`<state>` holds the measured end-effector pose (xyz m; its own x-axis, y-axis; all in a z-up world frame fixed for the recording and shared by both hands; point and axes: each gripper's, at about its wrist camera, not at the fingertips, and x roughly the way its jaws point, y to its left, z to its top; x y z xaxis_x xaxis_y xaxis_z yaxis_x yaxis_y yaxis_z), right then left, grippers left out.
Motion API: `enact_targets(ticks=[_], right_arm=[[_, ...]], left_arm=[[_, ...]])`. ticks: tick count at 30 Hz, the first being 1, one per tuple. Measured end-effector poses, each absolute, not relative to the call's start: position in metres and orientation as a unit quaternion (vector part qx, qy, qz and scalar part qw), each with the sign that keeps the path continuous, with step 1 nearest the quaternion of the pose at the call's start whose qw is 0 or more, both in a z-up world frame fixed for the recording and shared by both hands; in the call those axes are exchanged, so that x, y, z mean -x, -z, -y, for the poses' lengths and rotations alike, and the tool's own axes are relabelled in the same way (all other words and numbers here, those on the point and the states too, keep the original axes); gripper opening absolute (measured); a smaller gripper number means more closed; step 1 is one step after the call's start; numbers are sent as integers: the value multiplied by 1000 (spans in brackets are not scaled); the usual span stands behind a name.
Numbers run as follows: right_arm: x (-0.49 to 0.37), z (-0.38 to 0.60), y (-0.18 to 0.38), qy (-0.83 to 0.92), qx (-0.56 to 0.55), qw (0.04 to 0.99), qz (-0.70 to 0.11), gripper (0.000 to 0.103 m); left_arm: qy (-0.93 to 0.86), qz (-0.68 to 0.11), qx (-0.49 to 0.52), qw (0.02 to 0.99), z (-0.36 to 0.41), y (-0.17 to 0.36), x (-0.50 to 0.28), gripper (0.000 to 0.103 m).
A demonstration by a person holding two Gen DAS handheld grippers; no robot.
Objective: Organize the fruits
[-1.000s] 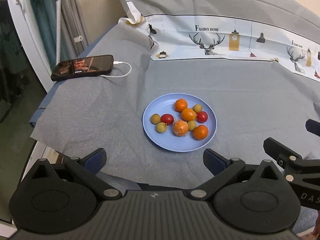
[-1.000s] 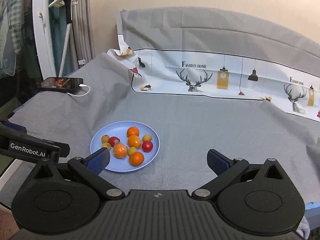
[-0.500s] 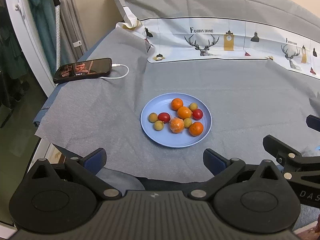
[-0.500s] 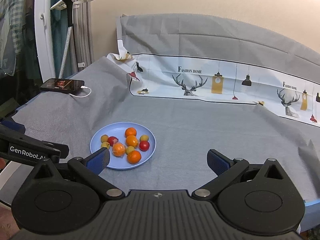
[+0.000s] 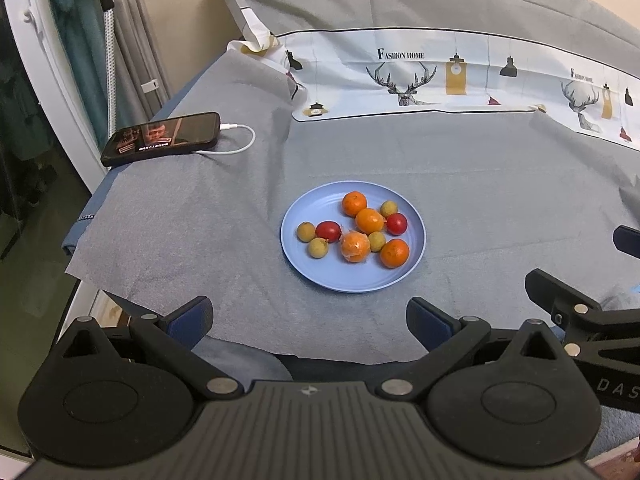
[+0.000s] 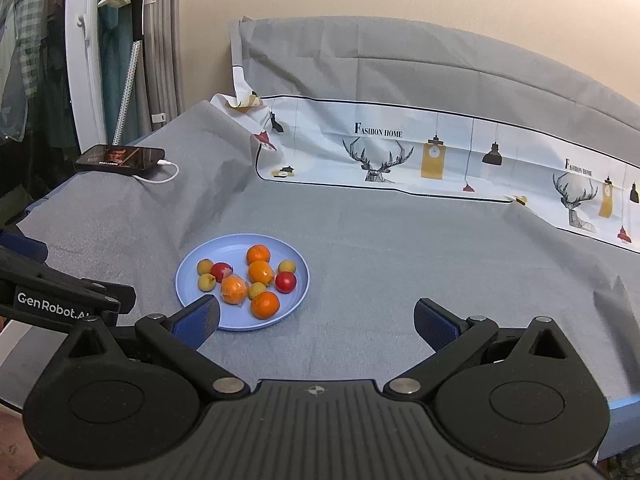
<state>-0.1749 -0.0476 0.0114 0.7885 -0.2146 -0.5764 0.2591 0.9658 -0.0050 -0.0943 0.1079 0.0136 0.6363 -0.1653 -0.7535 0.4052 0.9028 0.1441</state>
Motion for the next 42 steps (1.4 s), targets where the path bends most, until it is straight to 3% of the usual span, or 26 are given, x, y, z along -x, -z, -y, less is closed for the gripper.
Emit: enact_targets(ticks=[42], right_arm=[[167, 51, -1, 126, -42, 939, -318, 102]], left_arm=[[129, -402, -180, 888, -104, -4, 89, 103]])
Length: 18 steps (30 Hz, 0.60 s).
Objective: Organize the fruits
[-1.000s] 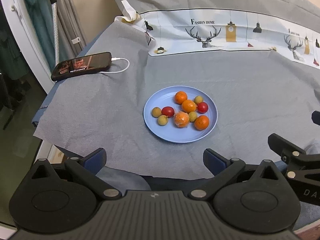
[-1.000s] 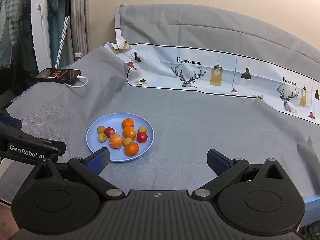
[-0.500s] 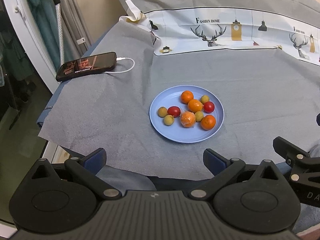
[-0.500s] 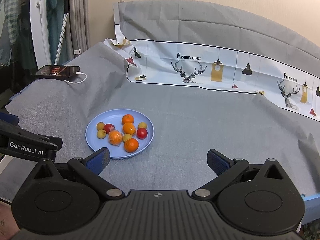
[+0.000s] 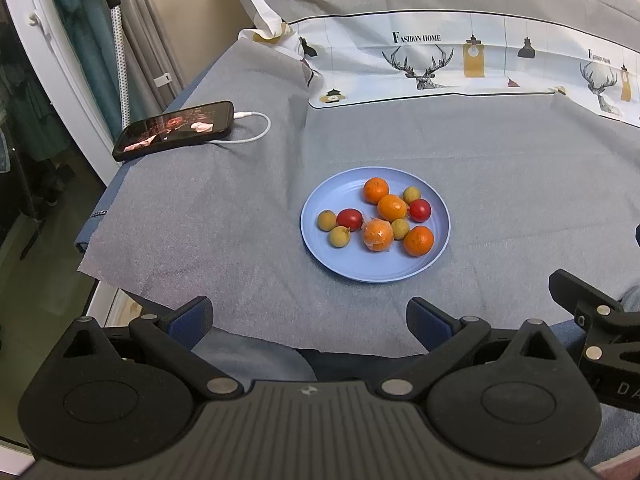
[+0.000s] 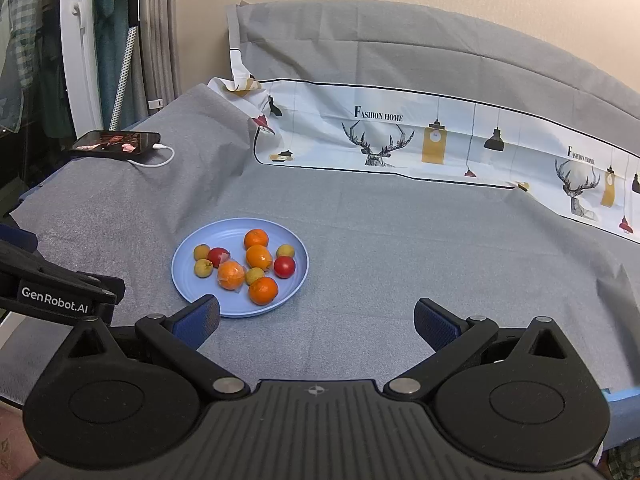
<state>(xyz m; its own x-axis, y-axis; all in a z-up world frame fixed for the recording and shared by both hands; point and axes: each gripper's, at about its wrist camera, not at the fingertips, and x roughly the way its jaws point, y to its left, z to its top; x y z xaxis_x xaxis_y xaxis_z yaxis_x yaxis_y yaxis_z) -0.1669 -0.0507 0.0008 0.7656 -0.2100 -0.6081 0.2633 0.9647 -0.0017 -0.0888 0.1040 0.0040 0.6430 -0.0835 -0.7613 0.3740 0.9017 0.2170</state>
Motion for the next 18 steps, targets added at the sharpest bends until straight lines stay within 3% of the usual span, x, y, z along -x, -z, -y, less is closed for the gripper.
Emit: enact_targets(ticks=[18], right_arm=[[167, 50, -1, 126, -41, 939, -318, 102]], left_arm=[[122, -404, -183, 888, -105, -3, 88, 103]])
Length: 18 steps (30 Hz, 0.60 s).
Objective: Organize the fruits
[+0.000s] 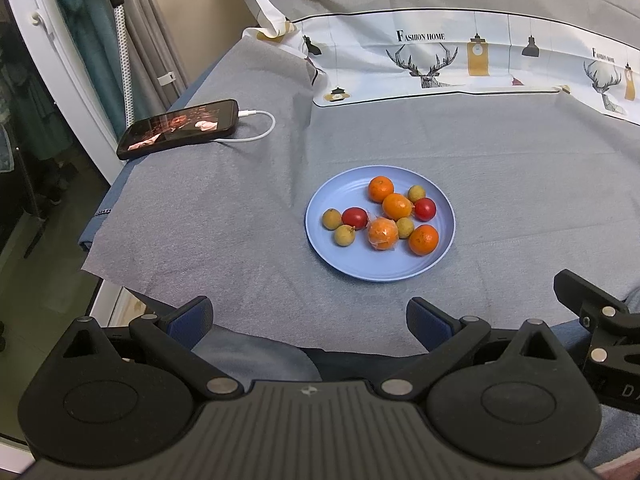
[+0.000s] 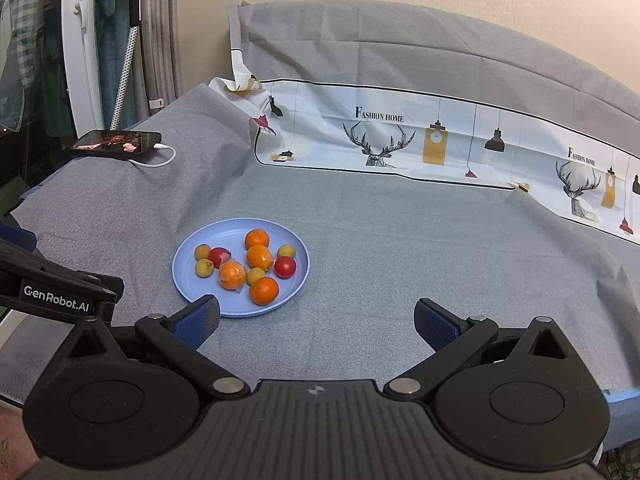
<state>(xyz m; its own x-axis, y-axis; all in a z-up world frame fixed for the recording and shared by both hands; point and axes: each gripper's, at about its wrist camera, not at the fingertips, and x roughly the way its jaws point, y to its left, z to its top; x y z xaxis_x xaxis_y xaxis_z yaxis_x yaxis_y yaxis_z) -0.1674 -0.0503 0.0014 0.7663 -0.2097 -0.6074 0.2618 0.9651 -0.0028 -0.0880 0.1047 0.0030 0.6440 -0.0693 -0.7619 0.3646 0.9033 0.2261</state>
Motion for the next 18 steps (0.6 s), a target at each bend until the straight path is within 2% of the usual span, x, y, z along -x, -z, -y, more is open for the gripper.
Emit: enact_targets(ticks=[18], right_arm=[[167, 50, -2, 126, -42, 939, -318, 102]], left_arm=[[118, -406, -183, 888, -106, -2, 87, 103]])
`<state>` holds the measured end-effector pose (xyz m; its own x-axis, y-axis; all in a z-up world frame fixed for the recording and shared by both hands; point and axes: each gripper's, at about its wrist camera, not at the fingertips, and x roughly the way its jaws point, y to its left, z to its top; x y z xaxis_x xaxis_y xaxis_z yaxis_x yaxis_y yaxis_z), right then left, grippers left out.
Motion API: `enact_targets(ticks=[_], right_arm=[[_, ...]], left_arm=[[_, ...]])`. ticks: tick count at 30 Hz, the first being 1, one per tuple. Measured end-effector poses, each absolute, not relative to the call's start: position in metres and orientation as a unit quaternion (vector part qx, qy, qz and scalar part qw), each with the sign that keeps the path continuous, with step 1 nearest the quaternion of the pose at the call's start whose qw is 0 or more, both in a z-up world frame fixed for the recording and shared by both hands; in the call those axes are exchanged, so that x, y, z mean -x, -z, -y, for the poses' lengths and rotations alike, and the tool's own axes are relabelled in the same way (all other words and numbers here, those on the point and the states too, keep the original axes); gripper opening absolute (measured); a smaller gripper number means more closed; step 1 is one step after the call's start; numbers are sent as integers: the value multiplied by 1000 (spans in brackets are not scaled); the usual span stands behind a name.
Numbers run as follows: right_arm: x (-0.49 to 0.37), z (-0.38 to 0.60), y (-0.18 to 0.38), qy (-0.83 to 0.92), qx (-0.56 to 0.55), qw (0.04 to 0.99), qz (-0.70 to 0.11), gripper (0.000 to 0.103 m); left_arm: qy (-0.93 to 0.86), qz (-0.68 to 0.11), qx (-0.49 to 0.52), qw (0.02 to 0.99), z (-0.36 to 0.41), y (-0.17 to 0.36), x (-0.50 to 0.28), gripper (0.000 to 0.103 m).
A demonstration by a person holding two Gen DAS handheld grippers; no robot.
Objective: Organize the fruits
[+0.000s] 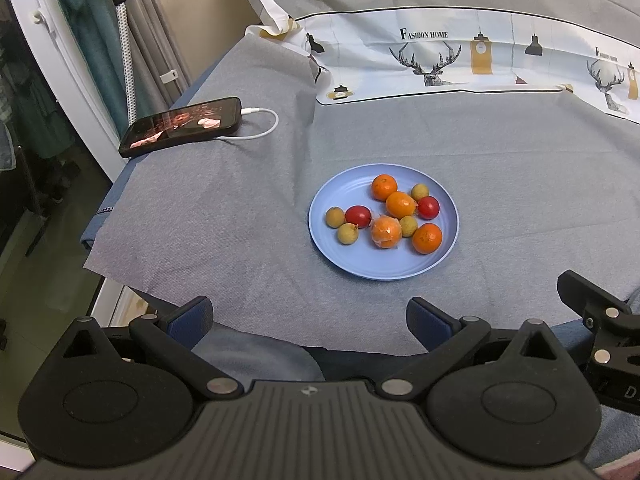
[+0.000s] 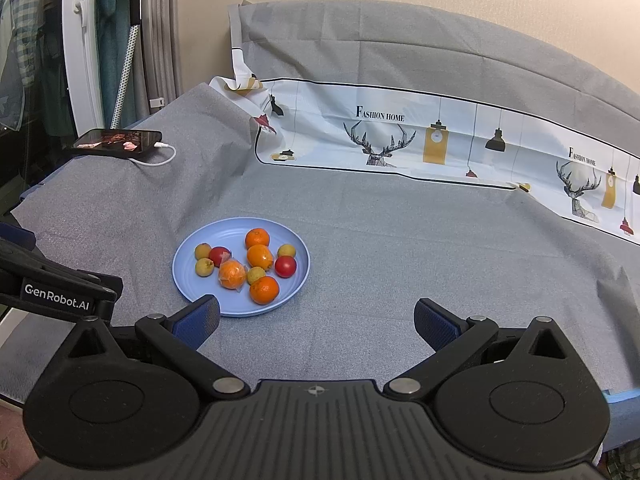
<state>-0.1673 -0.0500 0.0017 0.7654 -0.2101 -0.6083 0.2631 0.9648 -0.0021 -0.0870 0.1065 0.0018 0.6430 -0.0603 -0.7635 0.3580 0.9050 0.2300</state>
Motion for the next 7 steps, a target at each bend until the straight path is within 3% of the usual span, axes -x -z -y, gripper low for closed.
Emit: enact_targets(ticks=[7], right_arm=[[169, 48, -2, 120, -39, 941, -314, 102]], left_arm=[[110, -405, -181, 889, -109, -4, 87, 103]])
